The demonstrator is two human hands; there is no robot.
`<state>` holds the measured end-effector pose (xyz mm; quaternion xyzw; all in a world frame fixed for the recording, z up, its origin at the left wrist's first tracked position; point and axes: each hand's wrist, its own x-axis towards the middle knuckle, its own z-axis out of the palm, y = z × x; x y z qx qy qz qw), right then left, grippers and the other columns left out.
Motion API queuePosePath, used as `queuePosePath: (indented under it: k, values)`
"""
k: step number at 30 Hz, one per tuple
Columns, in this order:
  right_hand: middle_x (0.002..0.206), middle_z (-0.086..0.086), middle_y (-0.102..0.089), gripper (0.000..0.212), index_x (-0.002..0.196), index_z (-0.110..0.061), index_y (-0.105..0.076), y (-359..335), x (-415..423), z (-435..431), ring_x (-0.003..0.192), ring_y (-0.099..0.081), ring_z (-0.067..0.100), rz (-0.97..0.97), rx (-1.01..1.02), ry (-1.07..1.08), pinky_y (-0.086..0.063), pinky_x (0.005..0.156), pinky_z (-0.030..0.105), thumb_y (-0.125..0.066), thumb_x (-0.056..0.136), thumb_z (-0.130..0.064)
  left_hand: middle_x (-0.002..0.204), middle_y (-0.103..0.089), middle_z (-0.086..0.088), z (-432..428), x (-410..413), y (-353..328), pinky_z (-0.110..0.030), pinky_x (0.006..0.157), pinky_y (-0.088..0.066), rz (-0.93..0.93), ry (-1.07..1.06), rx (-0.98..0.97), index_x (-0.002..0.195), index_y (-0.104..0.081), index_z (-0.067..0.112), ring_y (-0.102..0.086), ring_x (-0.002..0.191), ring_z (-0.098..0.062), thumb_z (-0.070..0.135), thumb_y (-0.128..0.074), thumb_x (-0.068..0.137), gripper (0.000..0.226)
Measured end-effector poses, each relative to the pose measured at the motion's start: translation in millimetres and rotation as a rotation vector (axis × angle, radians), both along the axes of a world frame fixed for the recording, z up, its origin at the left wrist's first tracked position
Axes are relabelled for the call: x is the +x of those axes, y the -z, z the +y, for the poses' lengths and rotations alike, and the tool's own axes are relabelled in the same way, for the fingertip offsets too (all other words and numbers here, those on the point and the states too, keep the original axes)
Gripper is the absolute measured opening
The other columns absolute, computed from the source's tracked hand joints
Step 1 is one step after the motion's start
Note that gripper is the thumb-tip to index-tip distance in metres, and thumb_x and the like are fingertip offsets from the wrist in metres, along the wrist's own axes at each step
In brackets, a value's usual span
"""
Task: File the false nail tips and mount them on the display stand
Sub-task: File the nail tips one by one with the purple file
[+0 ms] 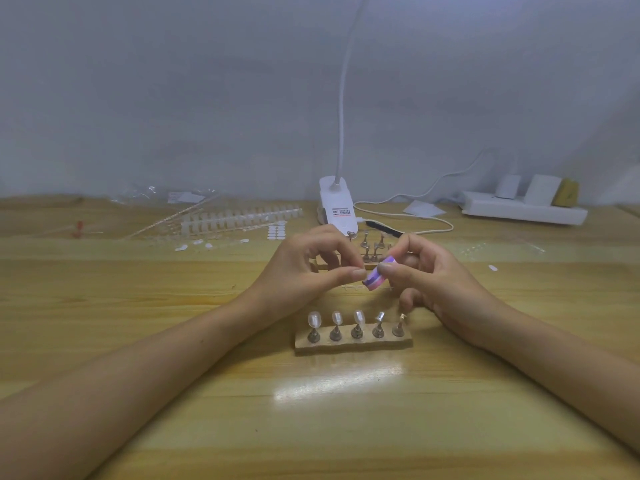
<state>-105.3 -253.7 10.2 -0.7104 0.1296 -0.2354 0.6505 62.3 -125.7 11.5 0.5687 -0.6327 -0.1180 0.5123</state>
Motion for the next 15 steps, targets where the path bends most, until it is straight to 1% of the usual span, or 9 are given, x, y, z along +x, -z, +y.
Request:
queuePosePath:
  k: [3, 5, 7, 8, 9, 12, 15]
  values:
    - [0.087, 0.011, -0.075, 0.032, 0.084, -0.018, -0.06, 0.6, -1.6, 0.1, 0.067, -0.064, 0.017, -0.002, -0.016, -0.008, -0.048, 0.047, 0.021, -0.085, 0.07, -0.033, 0.086, -0.064, 0.009, -0.2, 0.3, 0.4, -0.011, 0.061, -0.04, 0.027, -0.006, 0.007, 0.079, -0.072, 0.017, -0.062, 0.079, -0.019, 0.022, -0.077, 0.081, 0.007]
    - [0.09, 0.012, -0.076, 0.029, 0.087, -0.016, -0.057, 0.8, -2.3, 2.5, 0.075, -0.071, 0.021, 0.037, -0.11, -0.058, -0.047, 0.049, 0.019, -0.082, 0.078, -0.026, 0.085, -0.064, 0.013, -0.4, 0.5, -0.5, -0.013, 0.065, -0.042, 0.048, -0.008, 0.001, 0.08, -0.071, 0.017, -0.062, 0.08, -0.017, 0.024, -0.075, 0.081, 0.008]
    - [0.092, 0.012, -0.077, 0.024, 0.089, -0.017, -0.057, 0.9, -2.7, 5.0, 0.08, -0.074, 0.026, 0.067, -0.184, -0.084, -0.048, 0.051, 0.019, -0.08, 0.082, -0.024, 0.085, -0.063, 0.013, -0.8, 0.8, -0.9, -0.014, 0.068, -0.044, 0.049, 0.016, 0.005, 0.08, -0.07, 0.016, -0.062, 0.08, -0.013, 0.022, -0.074, 0.082, 0.007]
    - [0.093, 0.012, -0.077, 0.026, 0.09, -0.016, -0.058, 0.5, -2.5, 5.0, 0.081, -0.074, 0.029, 0.053, -0.159, -0.07, -0.049, 0.05, 0.019, -0.081, 0.081, -0.025, 0.086, -0.063, 0.012, -1.0, 1.0, -0.7, -0.014, 0.068, -0.045, 0.04, 0.032, 0.014, 0.081, -0.071, 0.014, -0.062, 0.08, -0.011, 0.018, -0.075, 0.083, 0.006]
    - [0.094, 0.013, -0.076, 0.029, 0.091, -0.014, -0.058, 0.1, -2.2, 4.3, 0.08, -0.073, 0.028, 0.03, -0.101, -0.038, -0.049, 0.049, 0.02, -0.081, 0.079, -0.027, 0.086, -0.063, 0.01, -1.3, 0.9, -0.1, -0.014, 0.066, -0.045, 0.035, 0.039, 0.024, 0.082, -0.071, 0.012, -0.062, 0.08, -0.011, 0.016, -0.075, 0.083, 0.005]
    - [0.091, 0.013, -0.074, 0.036, 0.089, -0.014, -0.059, -0.3, -1.2, 1.2, 0.071, -0.067, 0.013, -0.027, 0.048, 0.078, -0.05, 0.047, 0.022, -0.08, 0.068, -0.034, 0.086, -0.061, 0.01, -1.8, 1.1, 0.7, -0.012, 0.061, -0.042, 0.033, 0.026, 0.024, 0.083, -0.073, 0.009, -0.06, 0.079, -0.01, 0.015, -0.076, 0.083, 0.007]
    - [0.087, 0.013, -0.073, 0.033, 0.088, -0.014, -0.06, -0.2, -0.6, 1.2, 0.069, -0.062, 0.011, -0.002, 0.028, 0.041, -0.05, 0.048, 0.023, -0.08, 0.069, -0.033, 0.087, -0.061, 0.008, -1.7, 0.0, 1.0, -0.01, 0.059, -0.039, -0.006, 0.025, 0.004, 0.083, -0.073, 0.008, -0.059, 0.077, -0.01, 0.014, -0.077, 0.083, 0.007]
